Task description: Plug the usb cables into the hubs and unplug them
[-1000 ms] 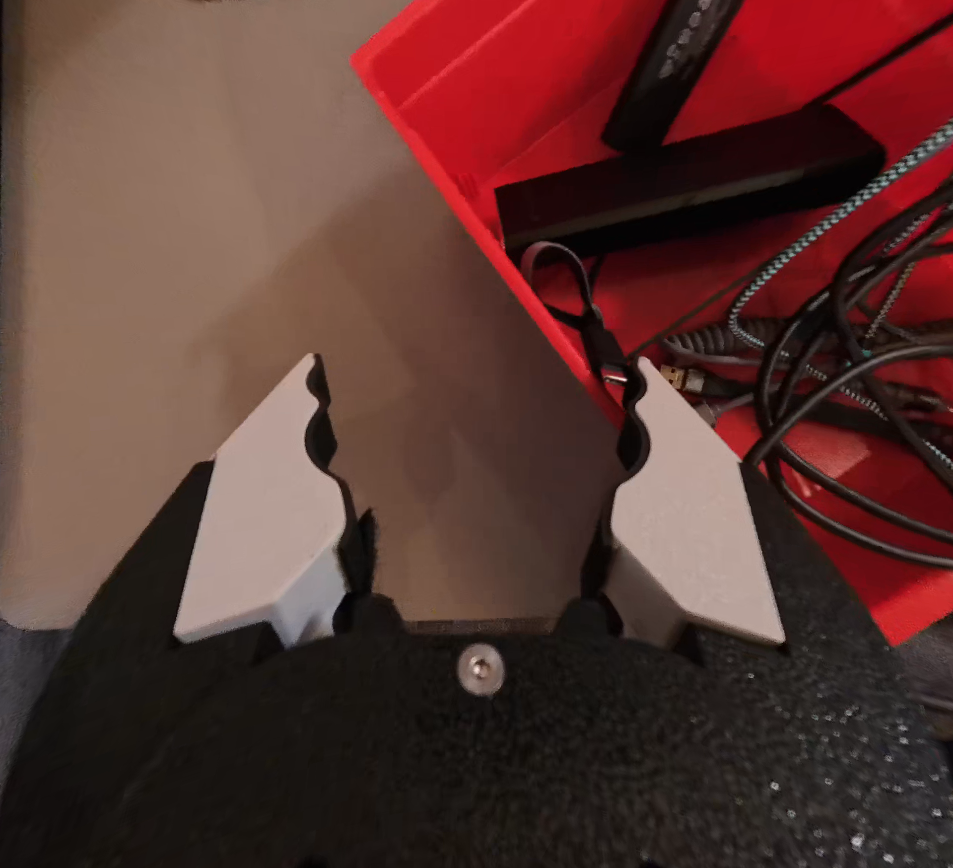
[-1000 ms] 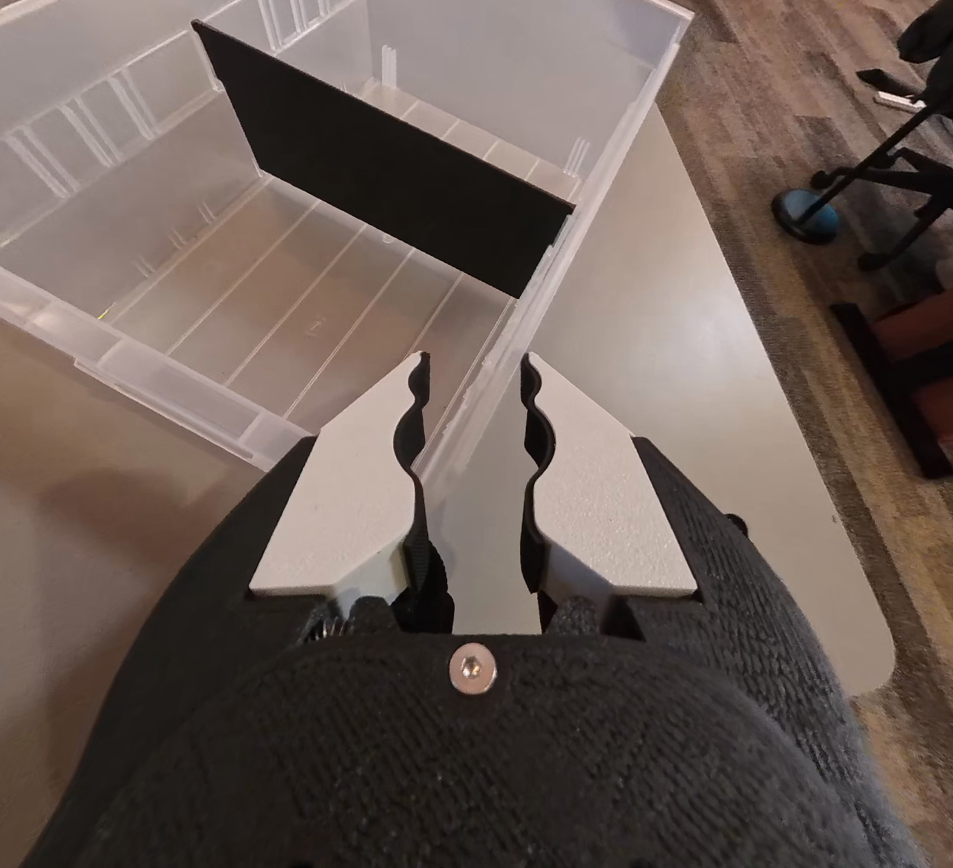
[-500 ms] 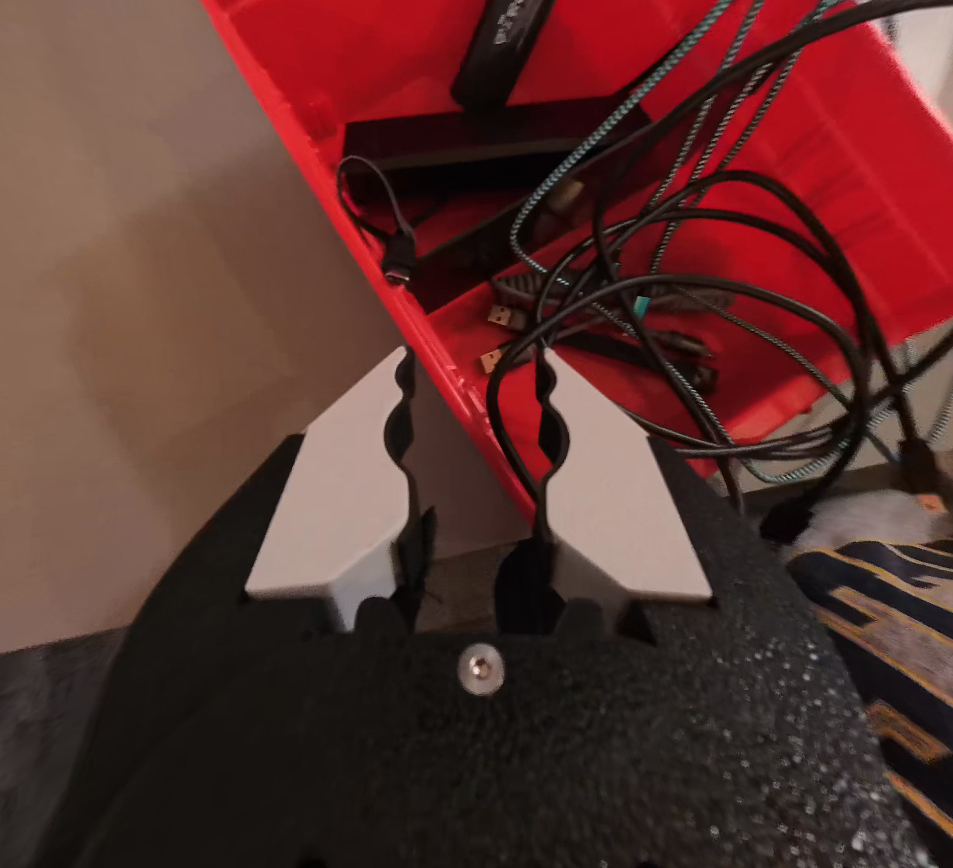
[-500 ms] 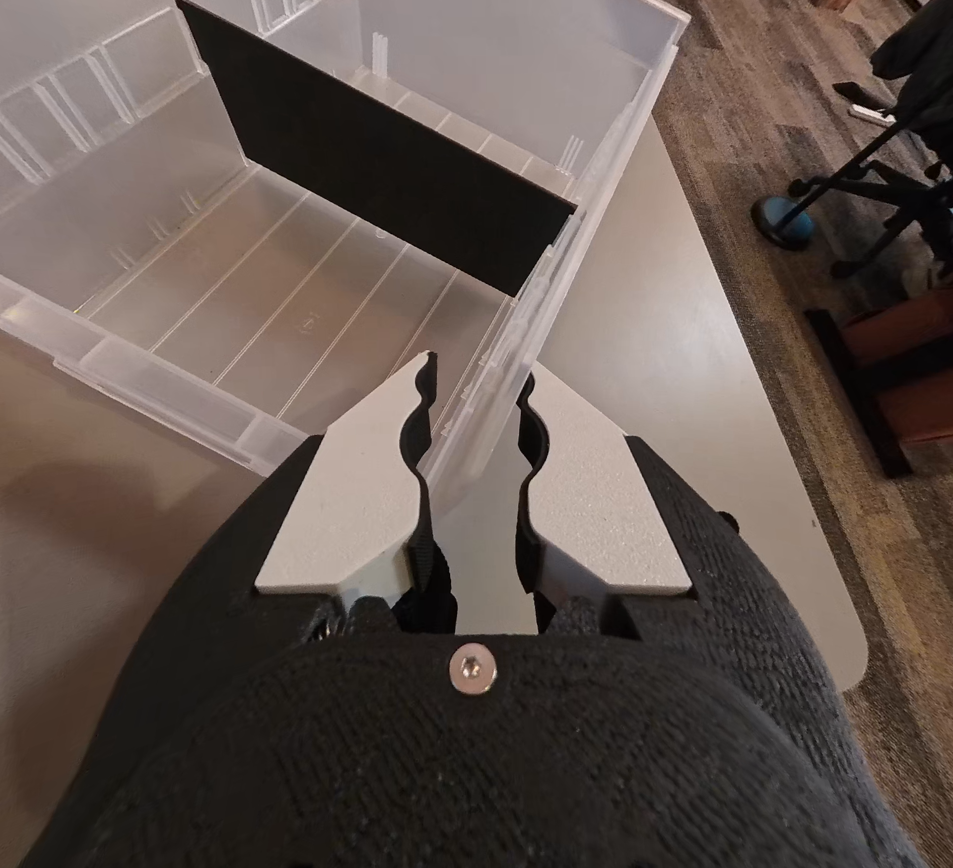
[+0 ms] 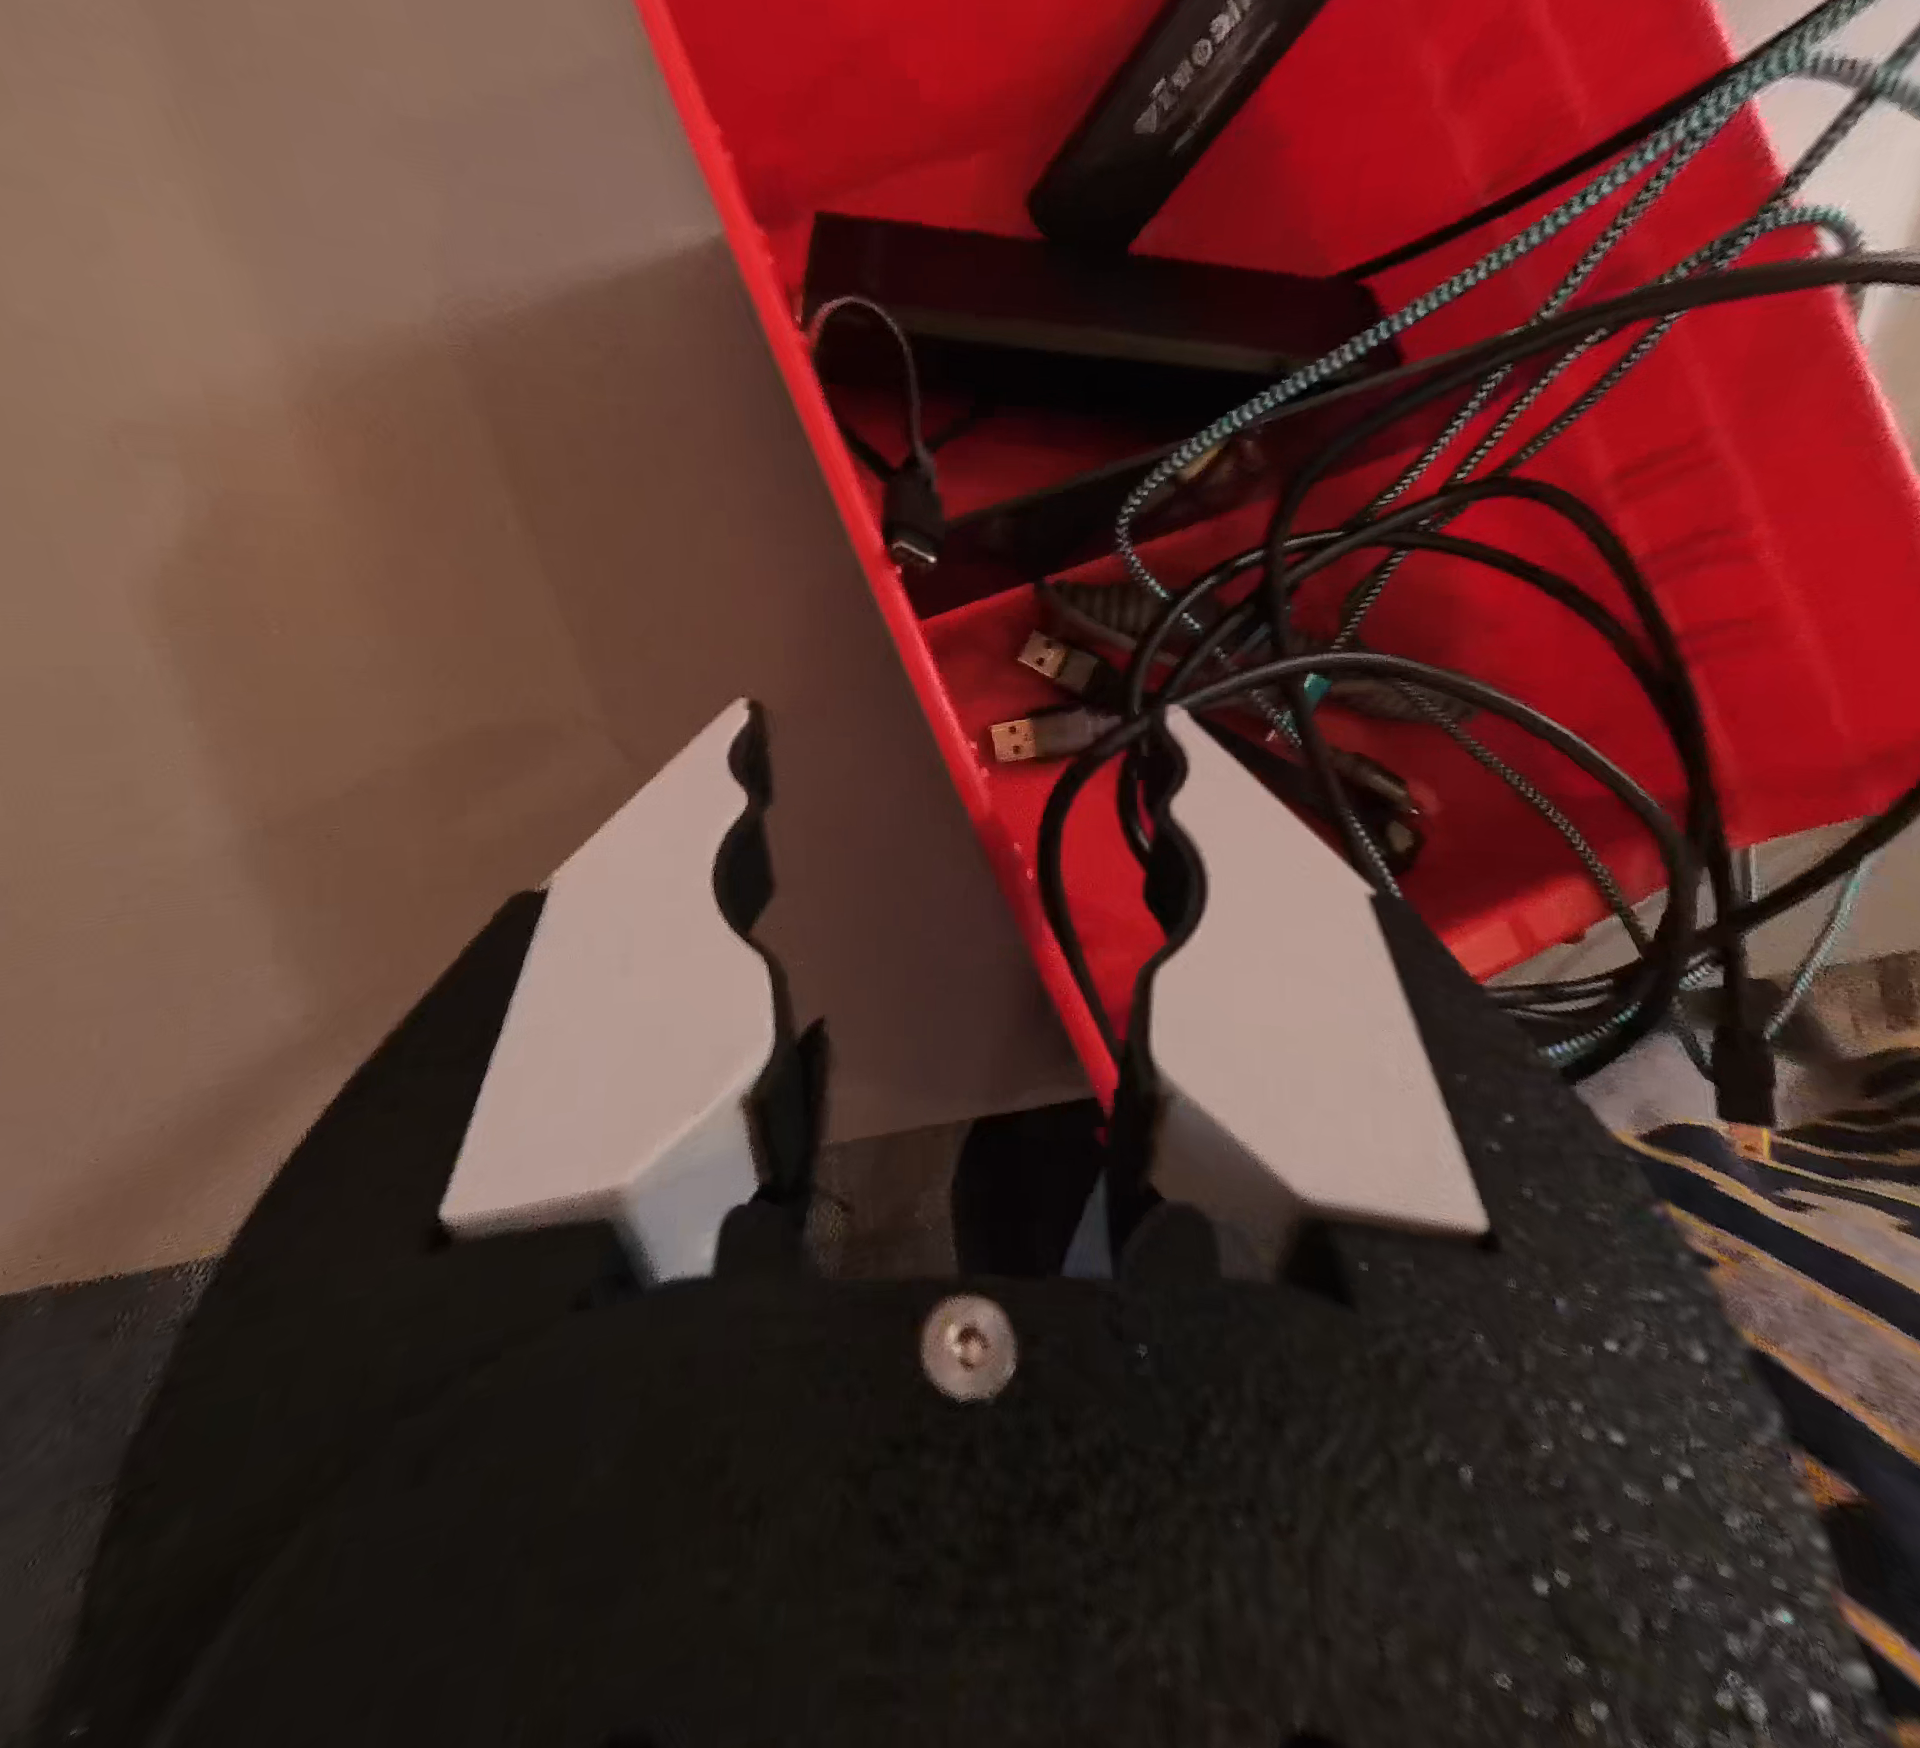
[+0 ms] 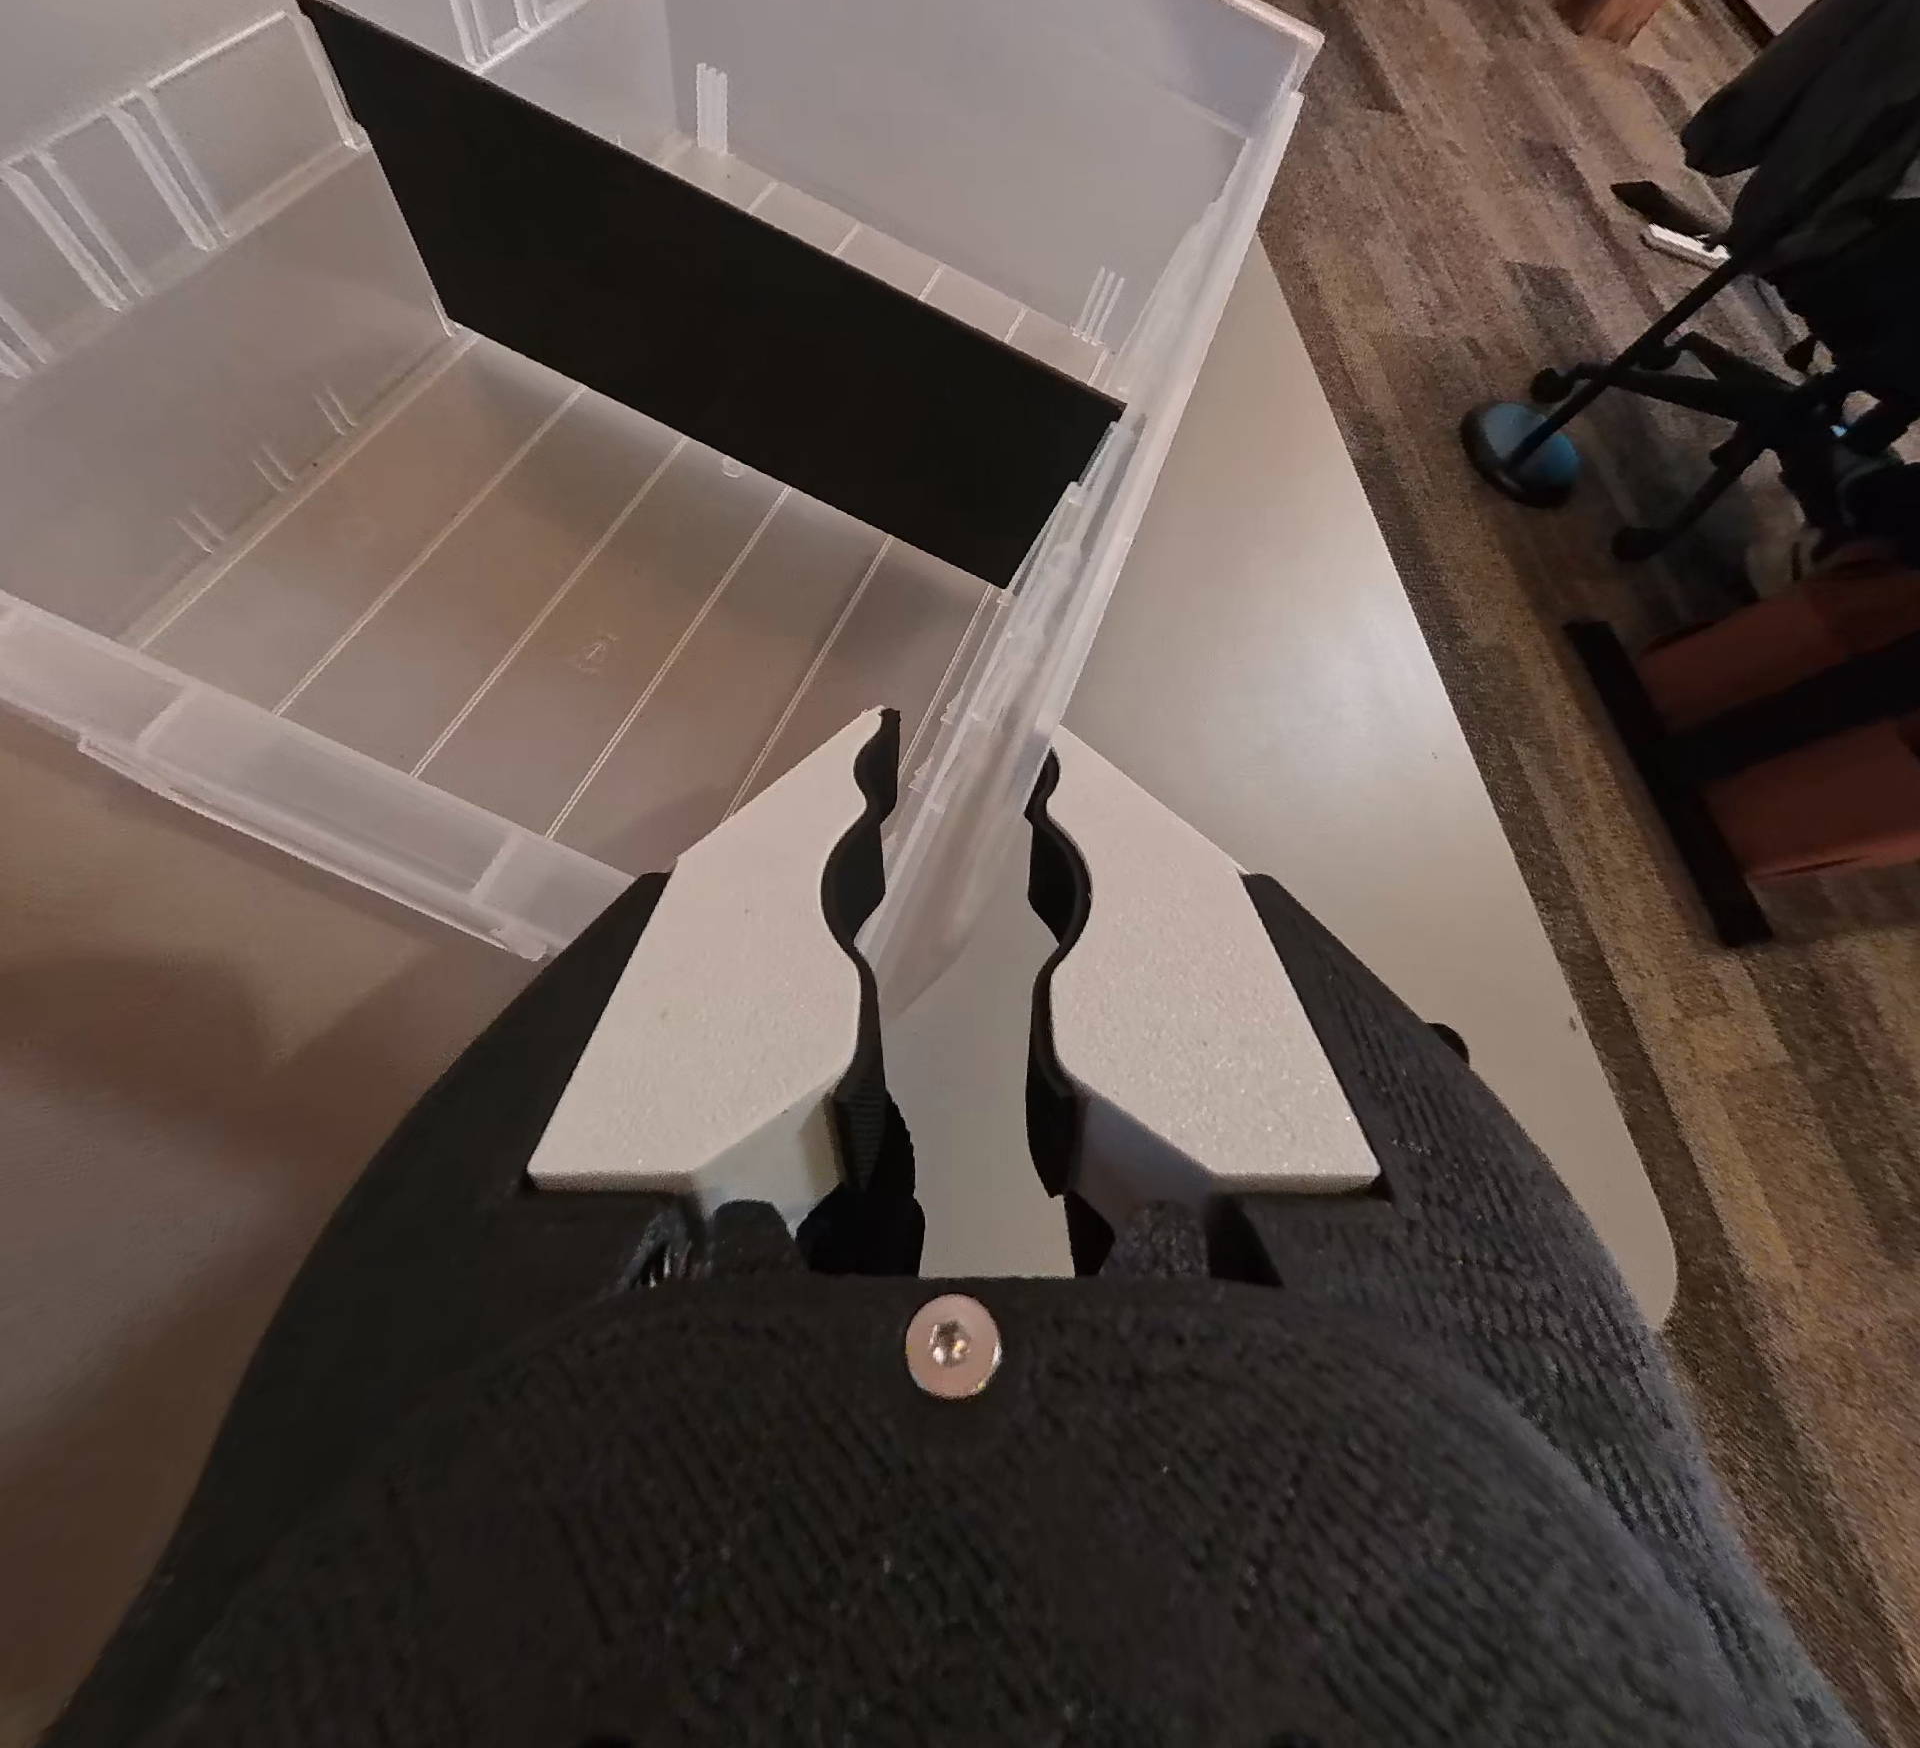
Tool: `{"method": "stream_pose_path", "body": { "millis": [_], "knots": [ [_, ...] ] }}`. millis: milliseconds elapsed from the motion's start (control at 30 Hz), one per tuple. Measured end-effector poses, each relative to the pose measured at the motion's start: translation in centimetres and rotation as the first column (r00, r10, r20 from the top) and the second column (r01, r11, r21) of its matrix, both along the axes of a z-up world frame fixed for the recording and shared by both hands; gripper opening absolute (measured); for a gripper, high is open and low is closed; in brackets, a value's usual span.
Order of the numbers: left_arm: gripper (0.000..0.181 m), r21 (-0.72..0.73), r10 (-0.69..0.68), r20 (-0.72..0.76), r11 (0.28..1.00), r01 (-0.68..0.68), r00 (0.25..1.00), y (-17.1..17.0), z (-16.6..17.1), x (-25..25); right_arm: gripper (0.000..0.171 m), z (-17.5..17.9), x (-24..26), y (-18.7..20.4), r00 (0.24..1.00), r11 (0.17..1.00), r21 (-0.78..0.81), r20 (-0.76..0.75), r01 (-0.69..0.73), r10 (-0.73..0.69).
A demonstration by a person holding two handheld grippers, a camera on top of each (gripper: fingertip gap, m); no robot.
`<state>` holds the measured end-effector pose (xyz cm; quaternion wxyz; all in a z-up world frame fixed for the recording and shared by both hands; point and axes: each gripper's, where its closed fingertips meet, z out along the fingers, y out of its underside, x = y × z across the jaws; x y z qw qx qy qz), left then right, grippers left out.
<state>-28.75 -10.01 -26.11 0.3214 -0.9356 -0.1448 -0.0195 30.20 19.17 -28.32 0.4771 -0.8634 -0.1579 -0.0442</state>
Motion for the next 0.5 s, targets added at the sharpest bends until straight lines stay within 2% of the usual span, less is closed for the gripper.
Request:
{"method": "stream_pose_path", "body": {
  "millis": [33, 167, 300, 333, 400, 500],
  "knots": [
    [0.072, -0.002, 0.018, -0.016, 1.000, -0.018, 1.000, -0.1, 0.1, -0.4, 0.021, 0.0, 0.0, 0.0, 1.000, 1.000, 0.001, -0.002, 0.000, 0.000],
    [0.076, -0.113, 0.041, -0.051, 0.993, -0.047, 0.998, -0.2, -1.8, -1.1, 0.020, 0.0, 0.0, 0.1, 1.000, 1.000, 0.002, 0.005, 0.004, -0.004],
    [0.065, -0.201, 0.026, -0.131, 0.978, -0.052, 0.991, 0.8, -3.6, -1.4, 0.021, 0.0, 0.0, 0.1, 1.000, 1.000, 0.007, 0.024, 0.008, -0.008],
    [0.059, -0.215, 0.013, -0.118, 0.976, -0.038, 0.993, 1.1, -4.2, -1.0, 0.021, 0.0, 0.0, 0.1, 1.000, 1.000, 0.010, 0.025, 0.007, -0.007],
    [0.026, -0.221, -0.024, -0.082, 0.975, 0.006, 0.996, 1.7, -4.8, -0.3, 0.020, 0.0, 0.0, 0.2, 1.000, 1.000, 0.014, 0.015, 0.002, -0.003],
    [0.012, -0.204, 0.008, -0.114, 0.978, -0.032, 0.993, 1.8, -4.6, -1.7, 0.018, 0.0, -0.1, 0.2, 1.000, 1.000, 0.012, -0.018, -0.010, 0.010]
  ]
}}
